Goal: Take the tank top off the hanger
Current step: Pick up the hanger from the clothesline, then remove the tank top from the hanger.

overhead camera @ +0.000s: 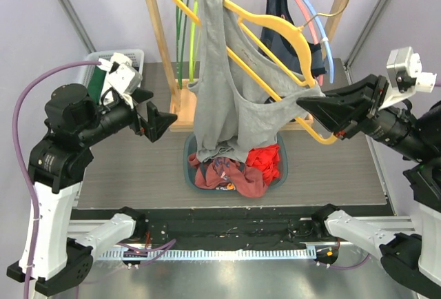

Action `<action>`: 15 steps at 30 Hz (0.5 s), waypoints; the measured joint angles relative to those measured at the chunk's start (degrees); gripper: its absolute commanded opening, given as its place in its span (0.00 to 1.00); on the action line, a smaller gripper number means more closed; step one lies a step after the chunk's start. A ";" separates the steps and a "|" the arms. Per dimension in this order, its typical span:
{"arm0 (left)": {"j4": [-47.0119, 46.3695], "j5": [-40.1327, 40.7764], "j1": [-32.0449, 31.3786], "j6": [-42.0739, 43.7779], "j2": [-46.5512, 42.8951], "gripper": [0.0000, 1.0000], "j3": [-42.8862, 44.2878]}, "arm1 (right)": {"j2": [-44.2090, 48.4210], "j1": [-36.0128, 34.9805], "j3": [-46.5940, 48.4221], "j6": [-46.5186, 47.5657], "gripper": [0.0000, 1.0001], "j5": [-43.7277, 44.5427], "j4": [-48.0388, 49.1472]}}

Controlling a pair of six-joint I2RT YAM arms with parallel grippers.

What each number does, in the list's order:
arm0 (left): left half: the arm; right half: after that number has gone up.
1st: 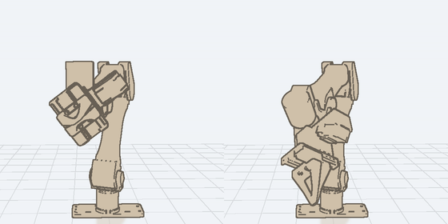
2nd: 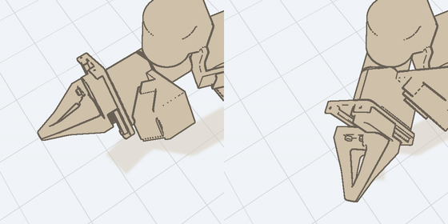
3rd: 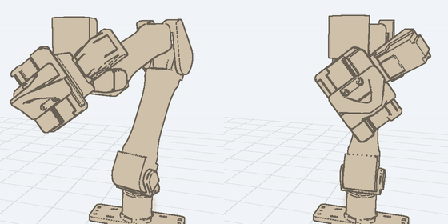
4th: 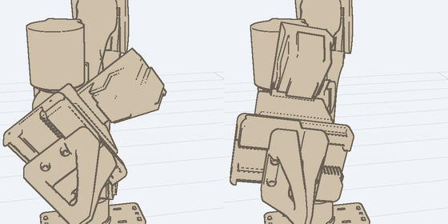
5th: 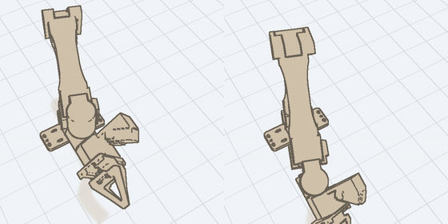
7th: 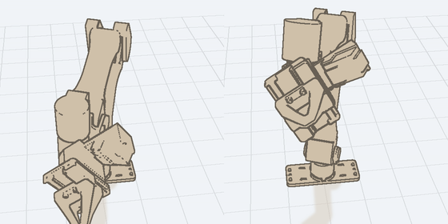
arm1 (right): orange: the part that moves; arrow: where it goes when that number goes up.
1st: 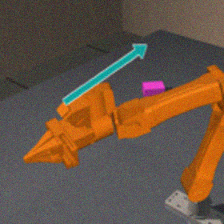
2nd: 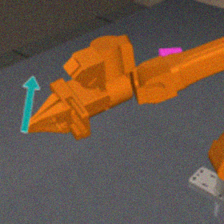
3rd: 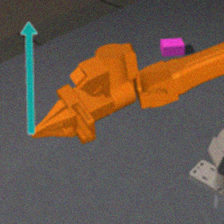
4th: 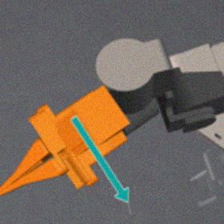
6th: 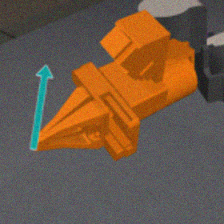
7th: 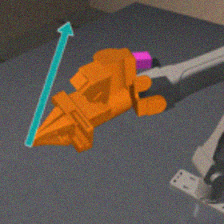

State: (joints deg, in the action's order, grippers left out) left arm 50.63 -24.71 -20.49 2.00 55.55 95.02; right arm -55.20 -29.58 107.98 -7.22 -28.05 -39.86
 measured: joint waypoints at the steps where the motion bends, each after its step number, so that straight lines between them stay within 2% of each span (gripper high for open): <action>1: 0.26 -0.39 0.00 0.04 0.13 1.00 0.70 | 0.63 0.00 -0.28 0.35 0.01 0.17 -0.63; 4: 1.25 -2.27 0.00 0.76 0.46 1.00 3.10 | 1.86 0.00 -1.05 1.81 0.01 0.70 -3.06; 8: 2.78 -8.68 0.00 3.72 -0.39 1.00 5.68 | 2.05 0.02 -2.69 3.32 0.01 0.15 -5.73; 15: 2.47 -18.62 0.00 6.16 -5.40 1.00 8.68 | -2.01 0.02 -6.54 7.08 0.01 -6.27 -11.98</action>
State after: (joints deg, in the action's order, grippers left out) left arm 53.10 -43.33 -20.49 8.16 50.15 103.70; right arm -57.21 -29.56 101.45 -0.14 -34.33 -51.83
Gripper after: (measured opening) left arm 0.996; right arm 0.122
